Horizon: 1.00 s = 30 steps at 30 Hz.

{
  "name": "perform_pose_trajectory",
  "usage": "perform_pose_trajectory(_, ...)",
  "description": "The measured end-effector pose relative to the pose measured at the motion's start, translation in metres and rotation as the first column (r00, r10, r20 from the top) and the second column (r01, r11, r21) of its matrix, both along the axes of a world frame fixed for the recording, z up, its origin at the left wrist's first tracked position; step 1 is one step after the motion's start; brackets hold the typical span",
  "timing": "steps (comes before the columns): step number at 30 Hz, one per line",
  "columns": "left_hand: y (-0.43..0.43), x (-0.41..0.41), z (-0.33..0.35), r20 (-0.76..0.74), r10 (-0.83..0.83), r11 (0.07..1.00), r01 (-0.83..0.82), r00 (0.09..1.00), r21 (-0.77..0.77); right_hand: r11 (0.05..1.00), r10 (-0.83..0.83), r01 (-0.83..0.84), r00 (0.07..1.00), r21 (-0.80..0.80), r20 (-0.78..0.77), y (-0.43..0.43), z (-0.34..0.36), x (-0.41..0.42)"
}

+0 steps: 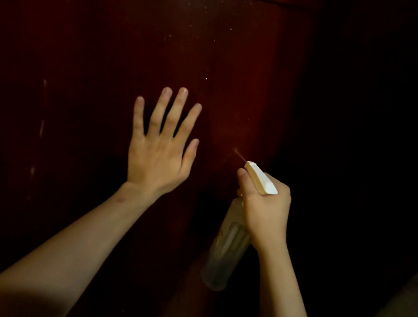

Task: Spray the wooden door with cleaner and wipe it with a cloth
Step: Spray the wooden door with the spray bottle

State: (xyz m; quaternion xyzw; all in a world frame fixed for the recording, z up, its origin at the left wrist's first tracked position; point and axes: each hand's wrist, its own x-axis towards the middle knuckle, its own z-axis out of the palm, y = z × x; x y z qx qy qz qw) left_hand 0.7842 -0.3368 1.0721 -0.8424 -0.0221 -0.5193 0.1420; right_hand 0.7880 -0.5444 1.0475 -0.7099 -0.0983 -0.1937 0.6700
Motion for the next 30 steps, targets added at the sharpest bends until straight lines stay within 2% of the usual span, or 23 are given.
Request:
perform_pose_trajectory(6,0.006,-0.012,0.004,-0.054,-0.064,0.998,0.063,0.996,-0.018,0.994,0.055,-0.054,0.998,-0.094,0.017,0.008,-0.011,-0.009)
perform_pose_trajectory(9,0.029,-0.041,-0.014,-0.068,-0.109,0.989,0.101,0.992,-0.104,0.969,0.199,-0.194,0.98,-0.155,0.02,0.024,-0.026,-0.026)
perform_pose_trajectory(13,0.09,-0.104,-0.079,-0.103,-0.053,0.98,0.032,0.993,-0.195,0.911,0.372,-0.379,0.925,-0.165,-0.073,0.061,-0.053,-0.059)
perform_pose_trajectory(15,0.128,-0.139,-0.113,-0.087,0.024,0.938,-0.052,0.996,-0.342,0.865,0.459,-0.476,0.878,-0.156,-0.136,0.087,-0.067,-0.073)
perform_pose_trajectory(18,0.184,-0.187,-0.154,-0.031,0.121,0.796,-0.116,0.992,-0.595,0.825,0.519,-0.546,0.834,-0.144,-0.189,0.129,-0.087,-0.095)
perform_pose_trajectory(20,0.211,-0.212,-0.173,-0.045,0.145,0.702,-0.135,0.988,-0.699,0.789,0.552,-0.591,0.802,-0.166,-0.229,0.16,-0.106,-0.111)
perform_pose_trajectory(25,0.227,-0.23,-0.211,-0.174,0.155,0.7,-0.232,0.973,-0.676,0.704,0.564,-0.654,0.752,-0.277,-0.341,0.22,-0.152,-0.144)
perform_pose_trajectory(30,0.213,-0.233,-0.243,-0.163,0.042,0.644,-0.151,0.986,-0.75,0.683,0.475,-0.626,0.772,-0.376,-0.423,0.232,-0.185,-0.158)
